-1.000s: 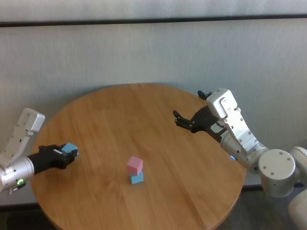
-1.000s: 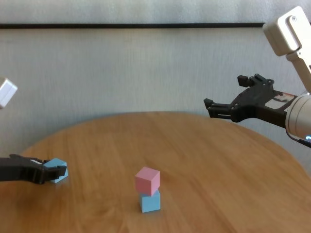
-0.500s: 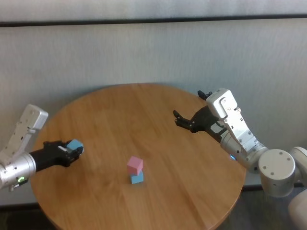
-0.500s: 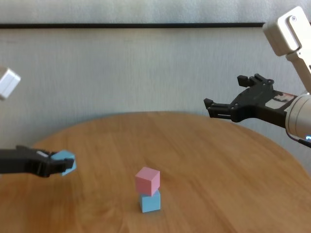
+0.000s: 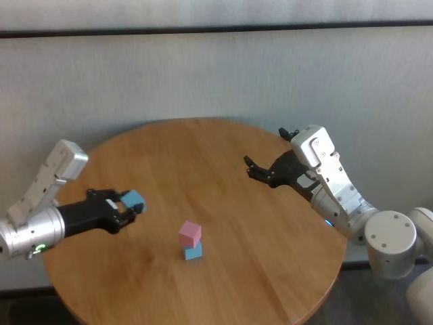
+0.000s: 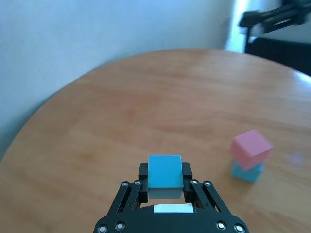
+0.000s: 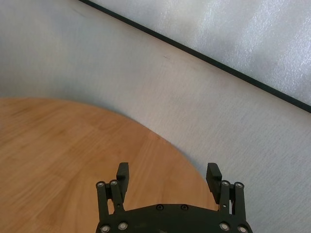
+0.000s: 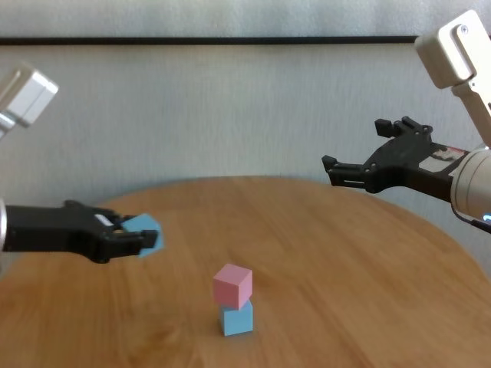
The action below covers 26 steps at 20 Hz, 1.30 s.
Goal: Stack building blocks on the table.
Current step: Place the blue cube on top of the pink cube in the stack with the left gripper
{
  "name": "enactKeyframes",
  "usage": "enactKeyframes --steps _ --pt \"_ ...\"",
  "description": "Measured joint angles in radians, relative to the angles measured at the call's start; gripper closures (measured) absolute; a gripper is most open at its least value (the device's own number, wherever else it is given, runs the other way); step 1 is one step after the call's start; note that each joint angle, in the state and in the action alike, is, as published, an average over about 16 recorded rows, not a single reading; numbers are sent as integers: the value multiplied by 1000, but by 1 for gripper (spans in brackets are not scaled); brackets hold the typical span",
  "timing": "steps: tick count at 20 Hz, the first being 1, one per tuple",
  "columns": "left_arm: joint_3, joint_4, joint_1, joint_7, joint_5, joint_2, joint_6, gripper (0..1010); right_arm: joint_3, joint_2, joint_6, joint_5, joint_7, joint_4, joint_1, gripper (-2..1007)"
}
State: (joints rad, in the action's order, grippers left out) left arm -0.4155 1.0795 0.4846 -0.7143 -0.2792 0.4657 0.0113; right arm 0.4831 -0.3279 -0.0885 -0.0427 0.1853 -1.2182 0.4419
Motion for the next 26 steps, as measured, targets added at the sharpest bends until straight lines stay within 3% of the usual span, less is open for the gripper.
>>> enactKeyframes --steps 13,19,26 --pt "-96 48 66 -187 -30 17 -37 611 0 0 0 0 0 0 0 4" --pt "-143 14 92 -245 -44 -1 -47 611 0 0 0 0 0 0 0 4" --pt "-189 -54 129 -275 -48 -34 -63 611 0 0 0 0 0 0 0 4"
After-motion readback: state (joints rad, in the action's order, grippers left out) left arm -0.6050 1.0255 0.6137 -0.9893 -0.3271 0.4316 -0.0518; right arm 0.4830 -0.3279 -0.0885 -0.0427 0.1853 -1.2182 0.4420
